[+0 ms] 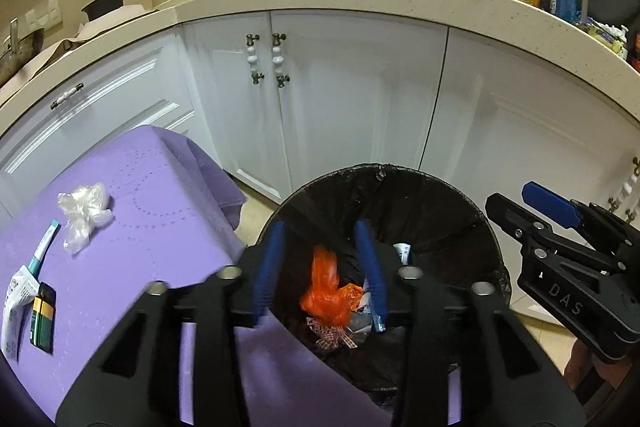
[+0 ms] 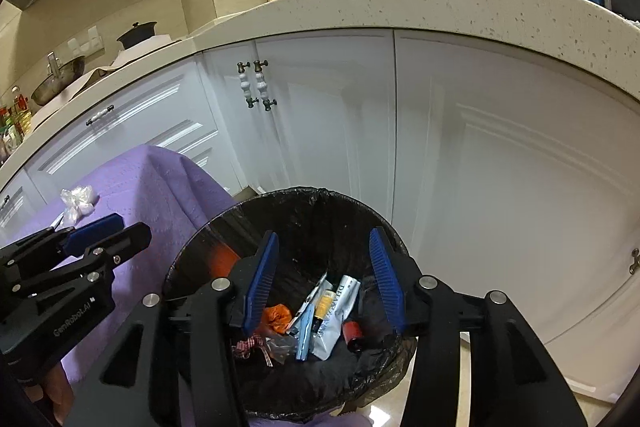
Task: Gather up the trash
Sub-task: 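Carry the orange bag and red can over the bin and open both tools, then move both open tools back over the table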
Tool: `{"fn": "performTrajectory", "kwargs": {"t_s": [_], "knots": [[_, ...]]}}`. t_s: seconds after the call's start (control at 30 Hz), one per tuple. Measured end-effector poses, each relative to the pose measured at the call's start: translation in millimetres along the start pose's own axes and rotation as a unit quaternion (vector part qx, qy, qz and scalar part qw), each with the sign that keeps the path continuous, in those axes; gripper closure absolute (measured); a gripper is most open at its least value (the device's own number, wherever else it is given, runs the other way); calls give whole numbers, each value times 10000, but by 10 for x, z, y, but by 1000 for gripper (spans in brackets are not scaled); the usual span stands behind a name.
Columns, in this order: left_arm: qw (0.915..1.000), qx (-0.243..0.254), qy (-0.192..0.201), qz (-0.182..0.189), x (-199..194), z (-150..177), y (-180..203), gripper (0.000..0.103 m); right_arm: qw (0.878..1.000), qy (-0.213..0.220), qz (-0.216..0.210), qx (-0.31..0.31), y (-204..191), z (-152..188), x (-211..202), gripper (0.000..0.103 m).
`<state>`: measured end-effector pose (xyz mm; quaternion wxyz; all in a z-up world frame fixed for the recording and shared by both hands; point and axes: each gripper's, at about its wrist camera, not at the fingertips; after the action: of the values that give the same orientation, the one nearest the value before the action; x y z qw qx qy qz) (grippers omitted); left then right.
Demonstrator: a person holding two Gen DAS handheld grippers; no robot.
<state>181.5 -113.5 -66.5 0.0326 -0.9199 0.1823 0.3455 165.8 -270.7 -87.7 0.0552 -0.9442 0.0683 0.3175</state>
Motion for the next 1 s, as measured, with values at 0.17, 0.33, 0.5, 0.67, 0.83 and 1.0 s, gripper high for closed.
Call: {"fn": "performTrajectory", "kwargs": {"t_s": [0.17,0.33,0.5,0.67,0.83,1.0], "knots": [[9999,-29,81,-54,-123,21,-67,57,10000,36,-16,-9,-44,-1,-67,50],[9997,-132,149,-158,-309,62,-204,54,9999,104,-118,-62,-176,-31,-155,46],[9985,-291,234,-404,-557,154,-447,51,9991,101,-354,-228,-414,-38,-188,44],[9957,-511,288,-716,-820,287,-754,51,9968,66,-673,-435,-752,-2,-234,44],[9913,-773,301,-1026,-1061,446,-1082,51,9928,36,-967,-710,-1127,47,-296,44],[9856,-1000,288,-1331,-1278,615,-1415,51,9869,-30,-1283,-975,-1512,115,-352,43]]}}
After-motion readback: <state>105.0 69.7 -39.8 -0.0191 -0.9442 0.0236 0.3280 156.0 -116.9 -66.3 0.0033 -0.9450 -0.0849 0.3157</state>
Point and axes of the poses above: each gripper's, at about its wrist camera, not at the fingertips, and x roughly the way its jaws point, y to its right, z to its underside, and after that the axes turned 9 degrees about z, right-handed
